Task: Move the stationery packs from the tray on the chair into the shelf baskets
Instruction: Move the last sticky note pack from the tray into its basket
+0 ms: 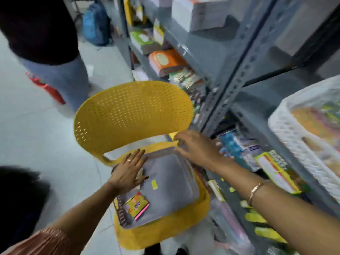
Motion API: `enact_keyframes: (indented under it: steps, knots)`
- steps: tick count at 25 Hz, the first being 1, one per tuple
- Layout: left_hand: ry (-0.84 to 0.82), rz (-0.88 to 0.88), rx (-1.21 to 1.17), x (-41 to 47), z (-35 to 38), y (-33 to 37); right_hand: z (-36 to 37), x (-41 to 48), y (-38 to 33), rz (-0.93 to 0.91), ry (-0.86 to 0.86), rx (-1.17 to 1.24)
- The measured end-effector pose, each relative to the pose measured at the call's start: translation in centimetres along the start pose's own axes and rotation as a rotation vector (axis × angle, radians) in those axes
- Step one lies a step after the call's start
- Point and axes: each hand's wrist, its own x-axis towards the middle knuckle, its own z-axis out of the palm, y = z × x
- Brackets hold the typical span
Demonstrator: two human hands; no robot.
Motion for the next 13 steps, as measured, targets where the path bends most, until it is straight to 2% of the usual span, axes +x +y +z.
enact_keyframes:
  steps: [3, 6, 9, 13]
  knots:
    - [-0.085, -0.068, 0.020, -5.2, 4.8, -2.1, 11.0, 1.1, -0.6, -0.098, -0.365, -0.065]
    - [-0.158, -0.066, 0.008, -8.2, 9.3, -3.7, 20.7, 0.6, -1.5, -0.251, -0.605, -0.177]
    - [-0.217, -0.007, 0.023, -9.5, 12.8, -4.3, 27.1, -0.1, -1.4, -0.333, -0.670, -0.266]
    - [-0.195, 0.027, 0.061, -9.6, 14.8, -4.6, 30.6, 0.0, -0.6, -0.398, -0.649, -0.312]
